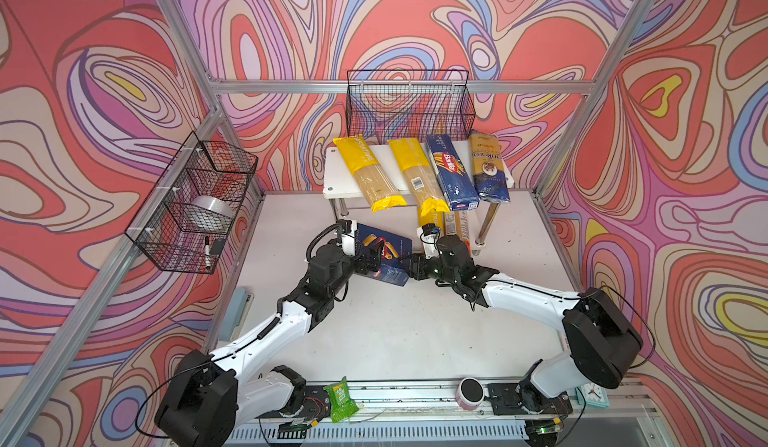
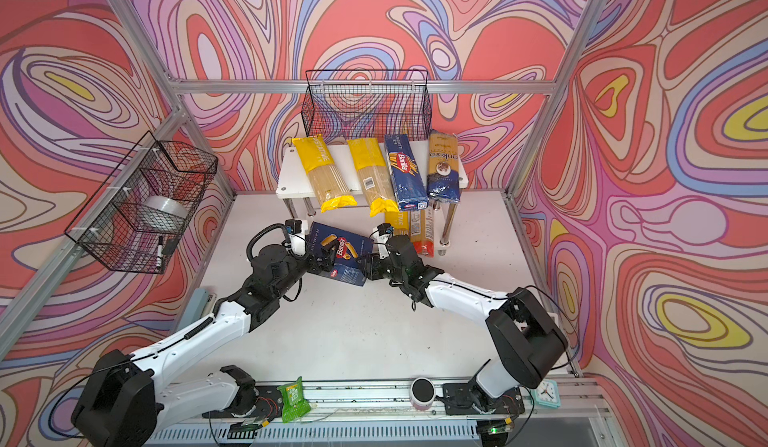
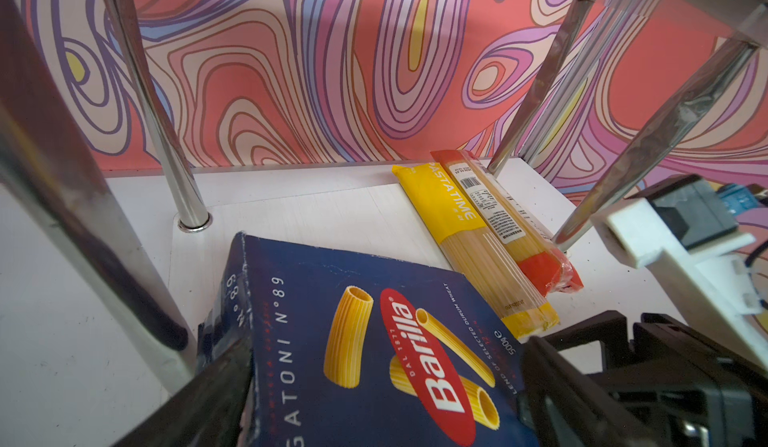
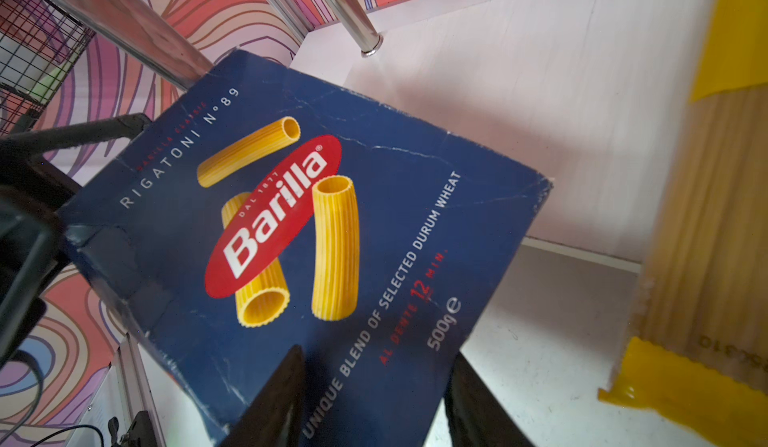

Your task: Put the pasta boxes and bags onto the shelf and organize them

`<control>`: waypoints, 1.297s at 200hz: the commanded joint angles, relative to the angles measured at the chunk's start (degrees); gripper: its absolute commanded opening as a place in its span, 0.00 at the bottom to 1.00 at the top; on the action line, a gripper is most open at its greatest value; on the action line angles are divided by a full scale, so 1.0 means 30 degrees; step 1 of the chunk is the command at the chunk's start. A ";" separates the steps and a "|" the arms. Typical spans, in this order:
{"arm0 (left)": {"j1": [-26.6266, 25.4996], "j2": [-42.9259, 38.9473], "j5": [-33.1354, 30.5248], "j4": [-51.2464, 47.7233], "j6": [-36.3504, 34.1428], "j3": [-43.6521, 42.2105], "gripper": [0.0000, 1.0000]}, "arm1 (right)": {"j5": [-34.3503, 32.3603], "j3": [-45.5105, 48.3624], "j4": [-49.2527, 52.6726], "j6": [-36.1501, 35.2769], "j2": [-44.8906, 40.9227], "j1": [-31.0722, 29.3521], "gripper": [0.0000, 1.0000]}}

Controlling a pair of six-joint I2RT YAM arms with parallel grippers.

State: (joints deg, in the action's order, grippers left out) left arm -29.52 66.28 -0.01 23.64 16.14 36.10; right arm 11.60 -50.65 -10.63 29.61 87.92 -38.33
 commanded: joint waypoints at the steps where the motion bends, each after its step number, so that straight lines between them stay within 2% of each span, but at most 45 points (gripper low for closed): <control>1: -0.0957 0.0083 0.4996 0.2131 0.0464 0.0241 1.00 | 0.1284 -0.2295 -0.6107 -0.1414 -0.0180 -0.0555 0.52; 85: -0.0972 -0.0155 0.6032 0.2409 0.1586 0.0515 1.00 | 0.1065 -0.2422 -0.6022 -0.1510 -0.1203 -0.0555 0.51; 187: -0.0709 0.2301 0.5511 0.3414 0.1159 0.0845 1.00 | -0.0159 -0.2685 -0.5743 -0.2241 -0.0517 -0.0445 0.51; 259: 0.0271 0.3869 0.5452 0.4417 0.2106 0.0952 1.00 | -0.0483 -0.3254 -0.5272 -0.2494 0.0646 0.0059 0.51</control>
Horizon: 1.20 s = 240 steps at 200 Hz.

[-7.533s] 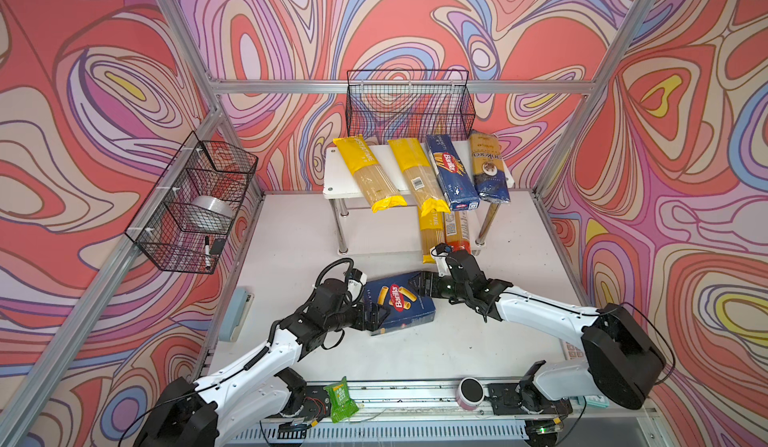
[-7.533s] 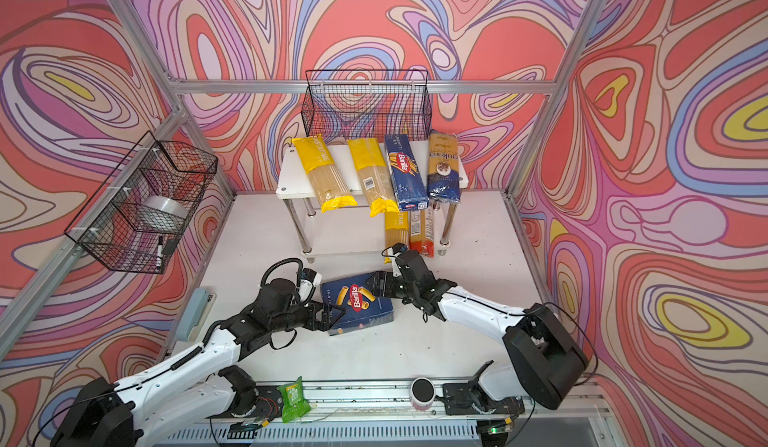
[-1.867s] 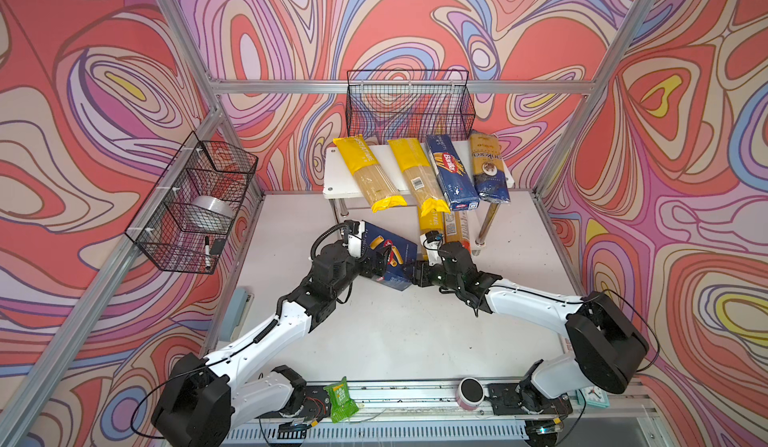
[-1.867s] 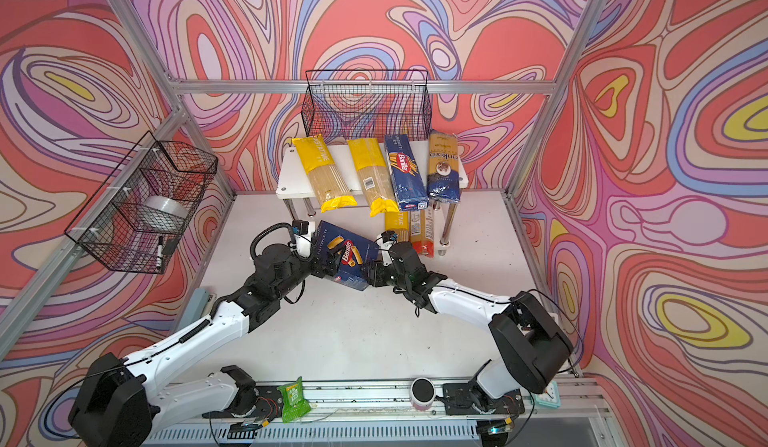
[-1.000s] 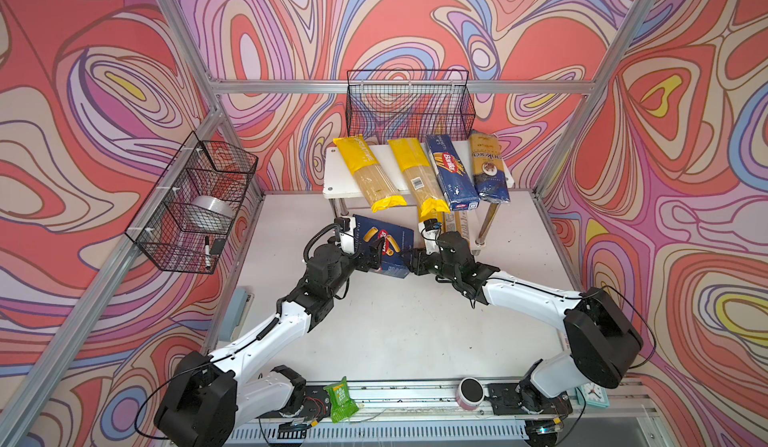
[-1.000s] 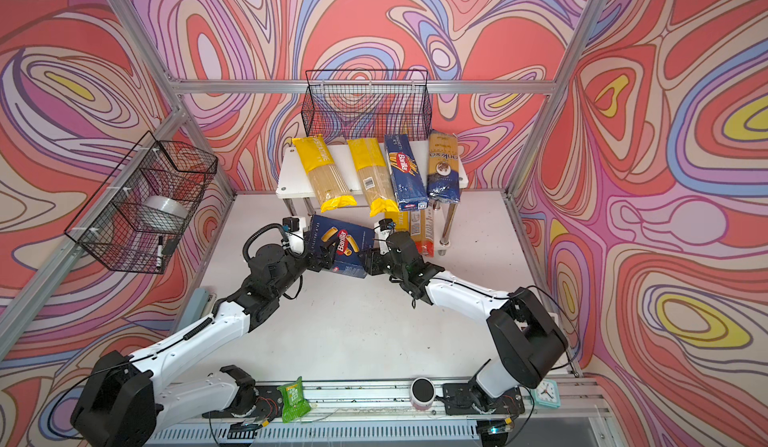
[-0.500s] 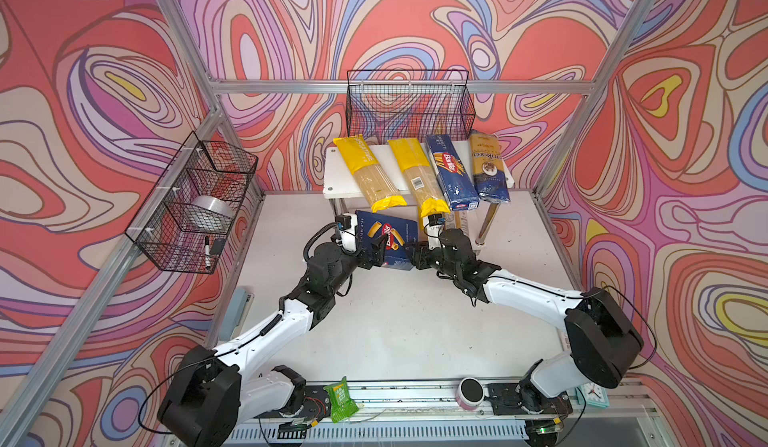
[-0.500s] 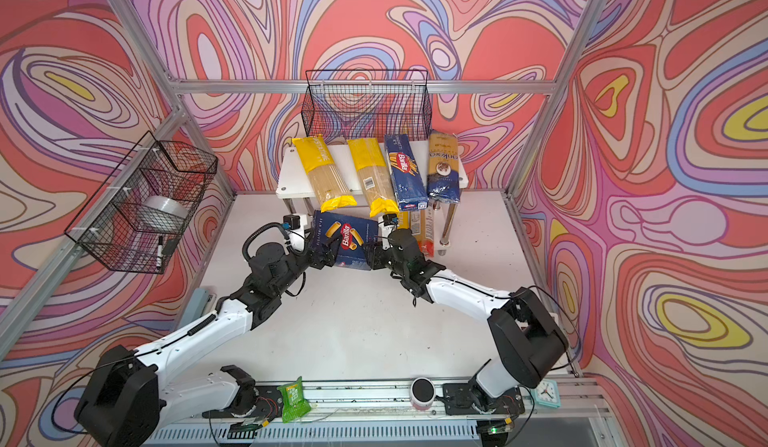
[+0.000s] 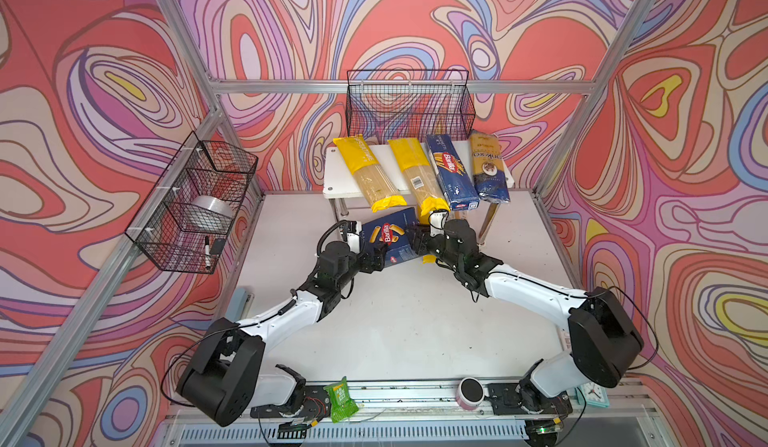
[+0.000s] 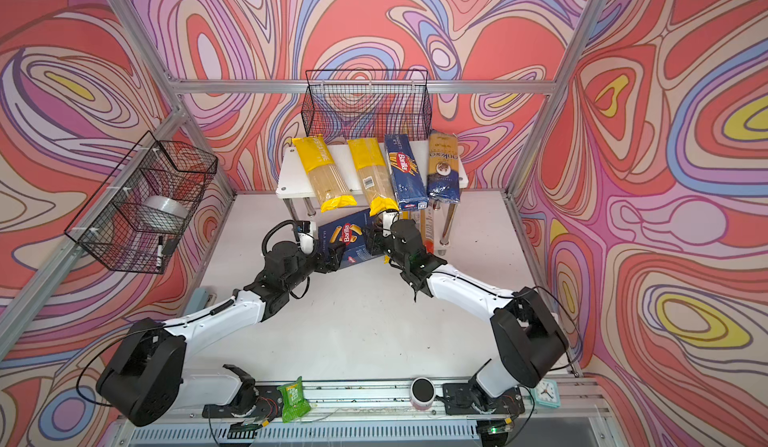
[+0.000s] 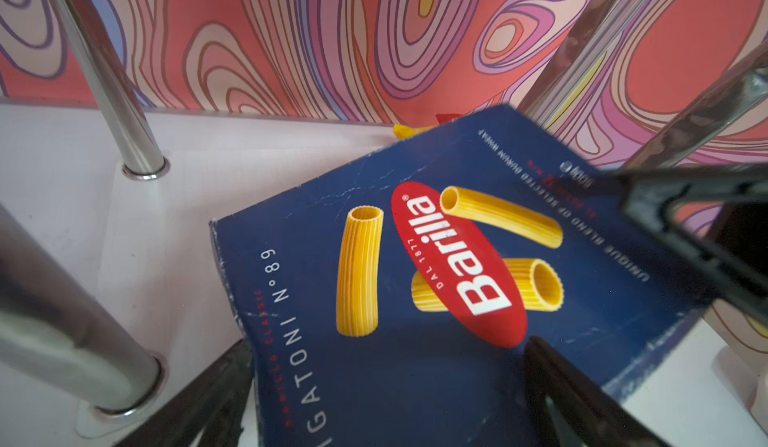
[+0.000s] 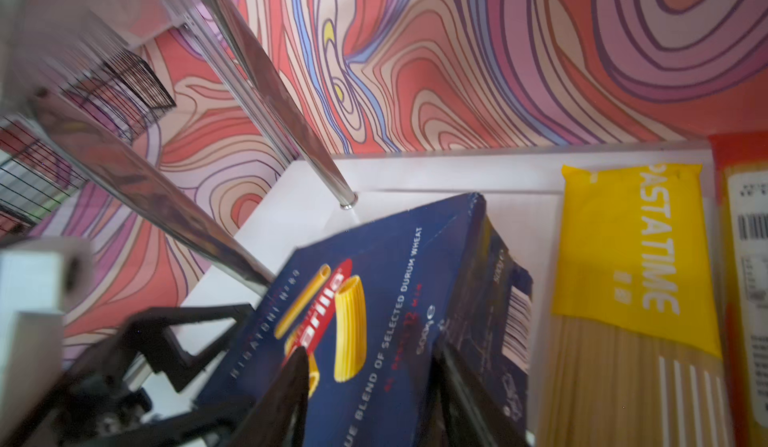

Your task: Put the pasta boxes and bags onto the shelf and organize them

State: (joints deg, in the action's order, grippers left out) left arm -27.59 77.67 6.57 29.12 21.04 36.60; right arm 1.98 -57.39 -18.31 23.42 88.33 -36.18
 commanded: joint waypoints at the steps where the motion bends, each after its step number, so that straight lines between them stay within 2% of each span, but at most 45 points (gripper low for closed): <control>1: -0.0361 0.0085 0.3260 0.2592 0.0496 0.0781 1.00 | 0.2731 -0.1004 -0.2716 -0.0428 0.0517 -0.0669 0.51; 52: 0.0479 0.0487 0.3665 0.3006 0.0665 0.1266 1.00 | 0.2947 -0.0956 -0.2788 -0.0104 0.1604 -0.0599 0.51; 79: 0.0585 0.0192 0.3674 0.2131 0.0865 0.1461 1.00 | 0.3023 -0.0478 -0.2527 0.0076 0.1634 -0.0566 0.51; 100: 0.0585 -0.0950 0.3086 -0.0592 0.1231 0.1317 1.00 | 0.3376 -0.0030 -0.1138 -0.0472 0.1018 -0.0566 0.53; 139: 0.0583 -0.3811 0.1676 -0.8317 0.1625 0.1265 1.00 | 0.3918 0.1124 0.3070 -0.1715 -0.1667 -0.0577 0.61; 167: 0.0585 -0.6687 0.0543 -1.1595 0.2986 0.0063 1.00 | 0.3859 0.2304 0.5580 -0.1805 -0.3355 -0.0574 0.65; 204: 0.0585 -0.9889 -0.0223 -1.4227 0.4579 -0.1831 1.00 | 0.4266 0.3628 0.6459 -0.1215 -0.3578 -0.0567 0.70; 240: 0.0584 -1.1946 0.0241 -1.4305 0.6040 -0.4438 1.00 | 0.4559 0.4329 0.6220 -0.0957 -0.3061 -0.0566 0.73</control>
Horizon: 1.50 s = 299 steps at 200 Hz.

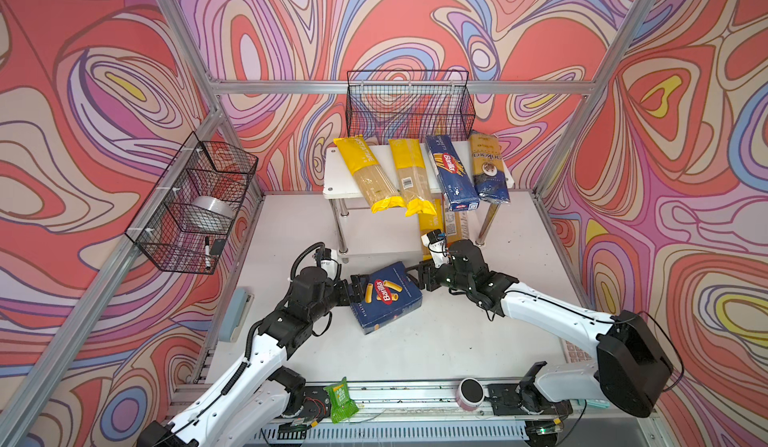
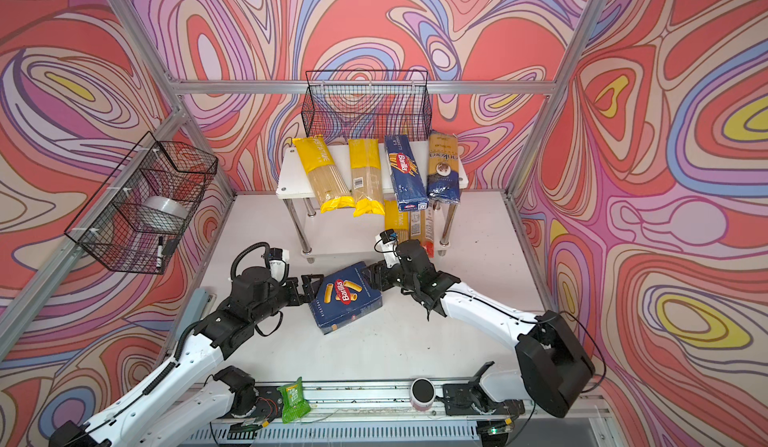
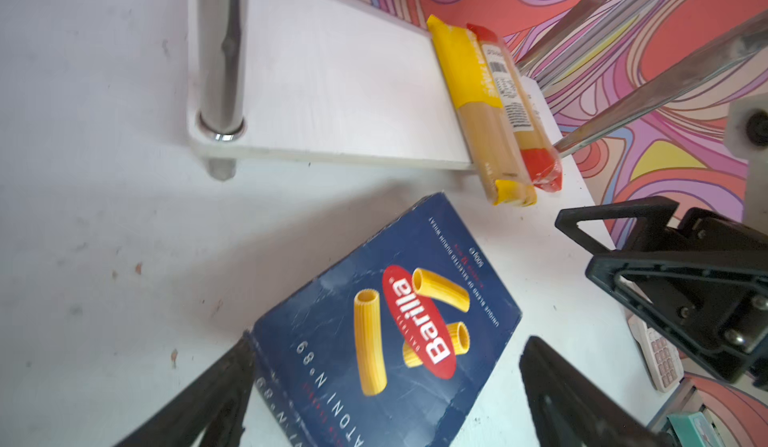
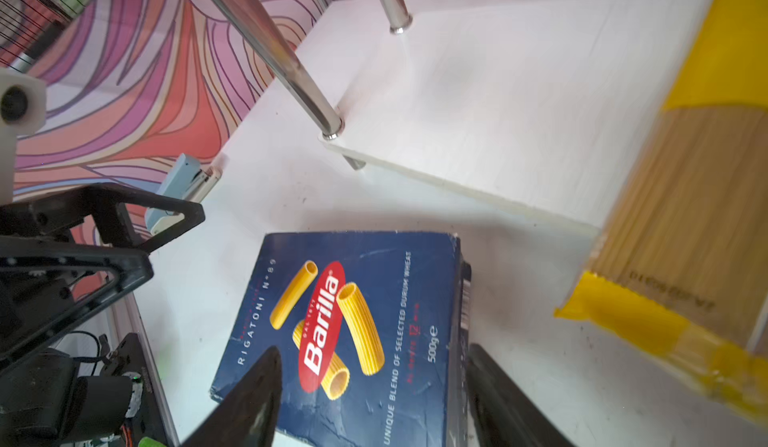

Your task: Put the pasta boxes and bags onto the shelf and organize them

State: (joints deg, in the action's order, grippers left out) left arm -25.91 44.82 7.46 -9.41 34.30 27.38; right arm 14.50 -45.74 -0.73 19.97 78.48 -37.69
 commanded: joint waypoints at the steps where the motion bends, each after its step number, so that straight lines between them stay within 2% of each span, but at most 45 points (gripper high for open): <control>1: 0.0024 -0.1039 -0.0057 -0.1432 0.1654 -0.1421 1.00 | 0.0382 0.0463 0.0376 0.0183 0.0246 -0.0063 0.73; 41: 0.0024 -0.1760 0.1465 0.0195 0.2632 -0.3232 1.00 | 0.0571 0.0954 0.0244 0.0081 0.0683 -0.0063 0.74; 100: -0.0205 -0.1800 0.1844 0.1572 0.3272 -0.4448 1.00 | 0.0986 0.1449 -0.0646 0.0081 0.1829 -0.0063 0.75; 146: -0.0728 -0.0964 0.2420 0.3196 0.2561 -0.4709 1.00 | 0.1406 0.1882 -0.1822 0.0355 0.2404 -0.0078 0.75; 211: -0.1689 -0.0036 0.1993 0.4165 0.2461 -0.4881 1.00 | 0.1582 0.2413 -0.2719 0.0526 0.2954 -0.0063 0.76; 299: -0.1824 0.1788 0.2369 0.6898 0.1970 -0.4412 1.00 | 0.2162 0.2579 -0.3527 0.0912 0.3465 -0.0063 0.75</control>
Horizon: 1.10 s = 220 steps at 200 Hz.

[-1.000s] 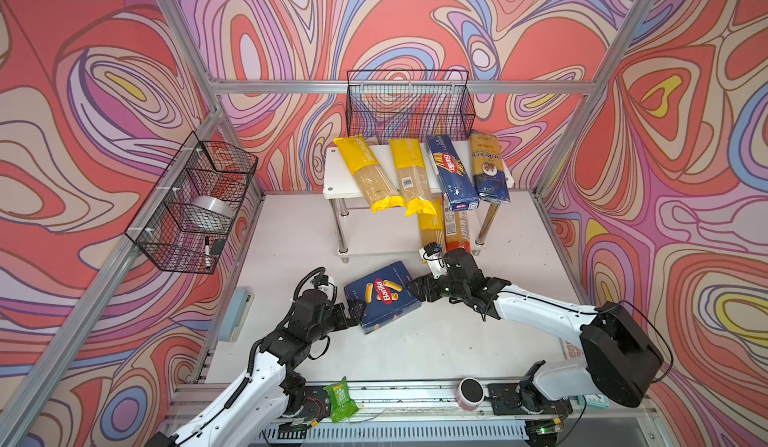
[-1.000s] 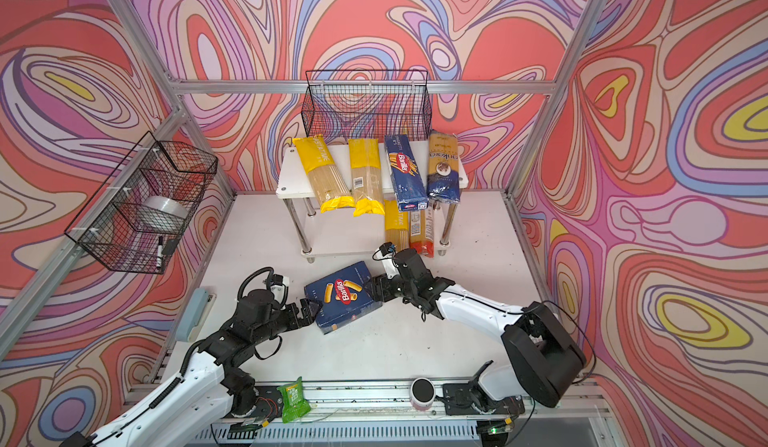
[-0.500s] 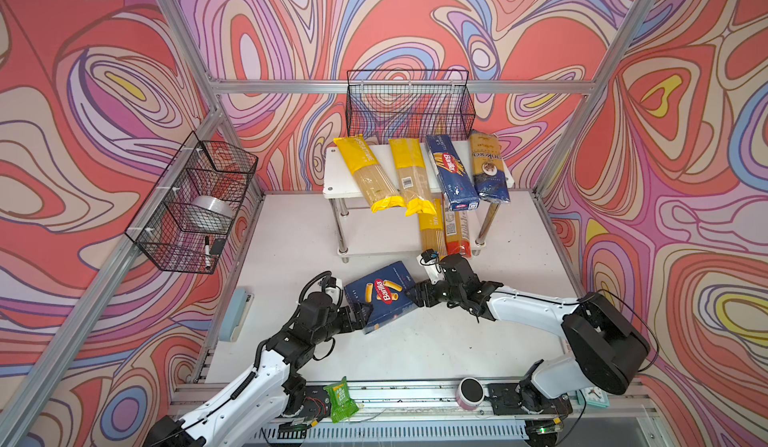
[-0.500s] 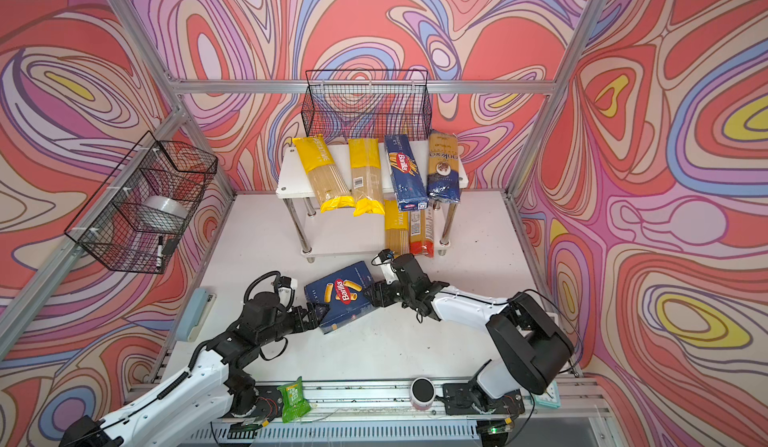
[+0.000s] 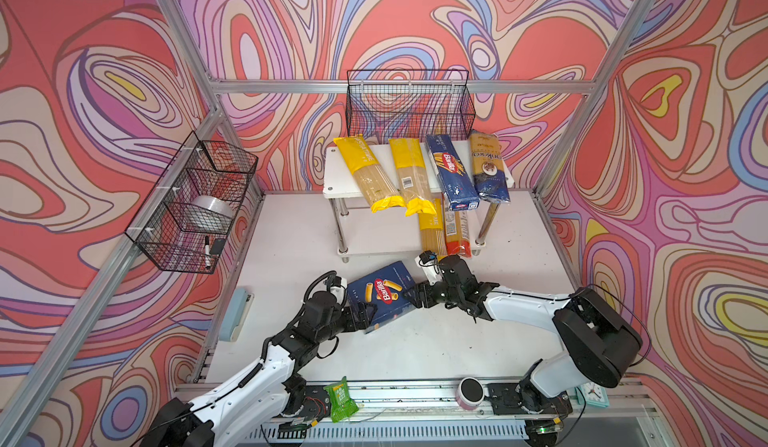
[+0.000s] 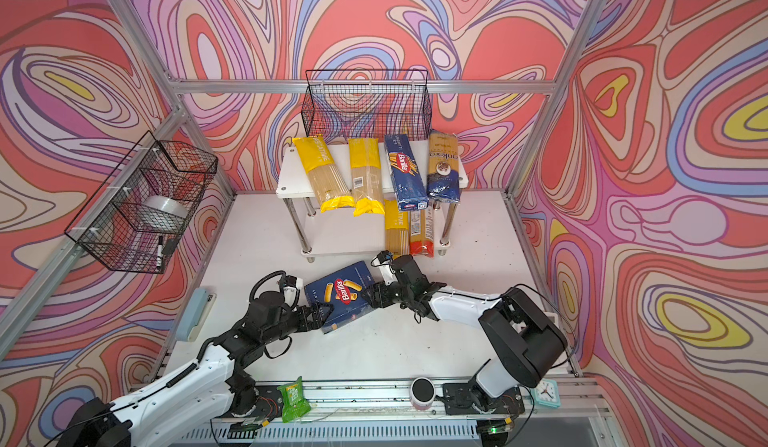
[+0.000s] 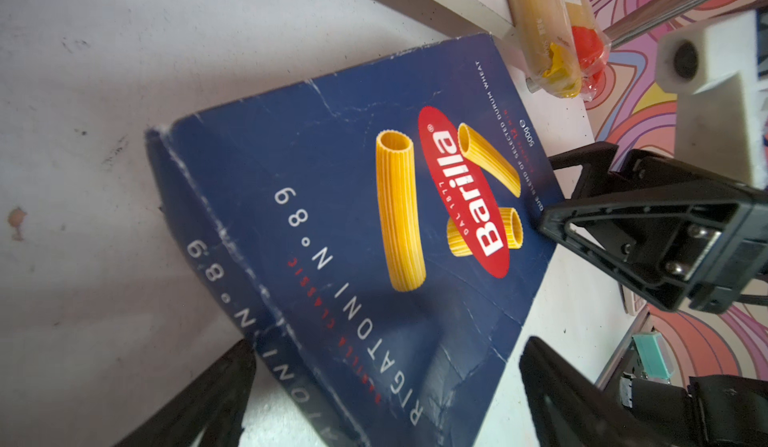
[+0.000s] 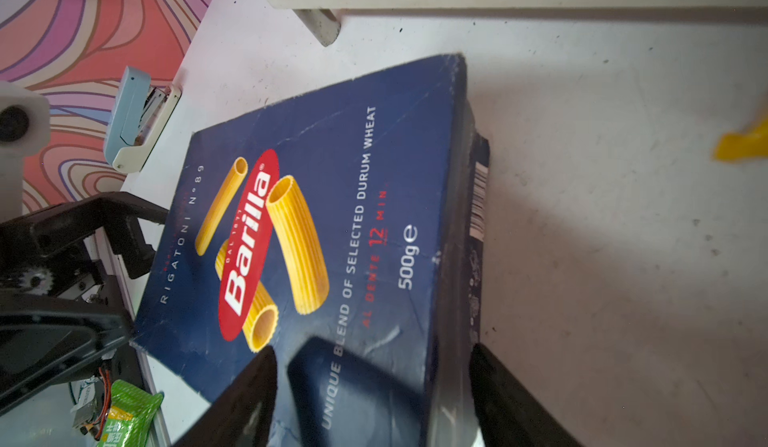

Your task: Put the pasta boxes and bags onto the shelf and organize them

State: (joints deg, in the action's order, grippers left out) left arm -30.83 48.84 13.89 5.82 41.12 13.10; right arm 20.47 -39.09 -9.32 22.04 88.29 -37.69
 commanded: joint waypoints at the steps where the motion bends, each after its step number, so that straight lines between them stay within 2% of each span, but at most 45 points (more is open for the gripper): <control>1: -0.0169 0.0477 0.0245 0.1858 -0.0311 0.0362 1.00 | 0.0191 0.0384 -0.0697 0.0215 0.0206 -0.0078 0.75; 39: -0.0485 0.1481 0.0709 0.2742 -0.0593 0.0697 1.00 | 0.1043 0.0401 -0.1418 0.0570 0.0415 -0.0063 0.75; 89: -0.1057 0.1899 0.0702 0.3030 -0.1196 0.1862 1.00 | 0.3268 -0.0115 -0.1719 0.1056 0.0466 -0.0121 0.73; 175: -0.1252 0.2205 0.0922 0.2922 -0.1782 0.3624 1.00 | 0.2999 -0.0681 -0.2045 0.1728 -0.1354 -0.0561 0.72; 220: -0.1361 0.1988 0.0940 0.2842 -0.1677 0.4089 1.00 | 0.1743 -0.0786 -0.2216 0.2021 -0.2441 -0.0605 0.72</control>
State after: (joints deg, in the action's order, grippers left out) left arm -33.06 55.70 11.07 8.54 36.64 21.32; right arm 21.71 -38.57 -8.88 27.59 84.64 -37.30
